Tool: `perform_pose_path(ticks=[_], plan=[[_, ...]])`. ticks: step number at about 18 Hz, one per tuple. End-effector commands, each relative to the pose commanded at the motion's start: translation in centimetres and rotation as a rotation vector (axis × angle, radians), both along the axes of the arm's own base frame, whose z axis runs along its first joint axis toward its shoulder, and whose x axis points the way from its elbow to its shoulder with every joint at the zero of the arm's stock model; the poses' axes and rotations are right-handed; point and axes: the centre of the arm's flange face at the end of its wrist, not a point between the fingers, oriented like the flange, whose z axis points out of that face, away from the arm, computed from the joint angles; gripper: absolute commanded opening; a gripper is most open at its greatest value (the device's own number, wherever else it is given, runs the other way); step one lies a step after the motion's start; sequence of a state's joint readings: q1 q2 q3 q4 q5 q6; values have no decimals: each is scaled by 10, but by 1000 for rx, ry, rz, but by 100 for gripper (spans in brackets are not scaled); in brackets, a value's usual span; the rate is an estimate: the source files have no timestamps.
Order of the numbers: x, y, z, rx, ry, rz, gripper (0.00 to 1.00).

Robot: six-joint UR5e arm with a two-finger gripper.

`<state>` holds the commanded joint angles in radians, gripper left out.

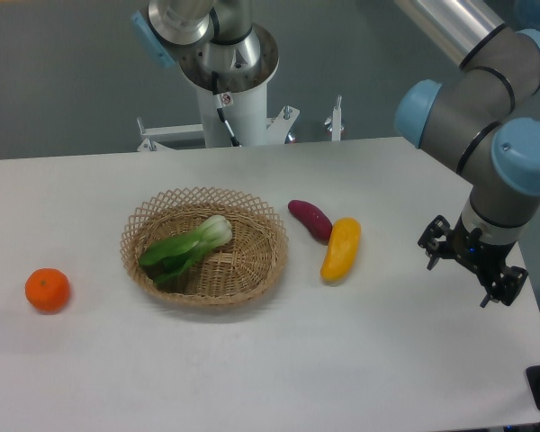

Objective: Place the green vegetable in the basket

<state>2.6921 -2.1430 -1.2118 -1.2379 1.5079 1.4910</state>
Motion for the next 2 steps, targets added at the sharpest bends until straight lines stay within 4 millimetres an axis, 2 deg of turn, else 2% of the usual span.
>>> perform_pose_path(ticks=[2], plan=[[0, 0, -1, 1, -2, 0, 100]])
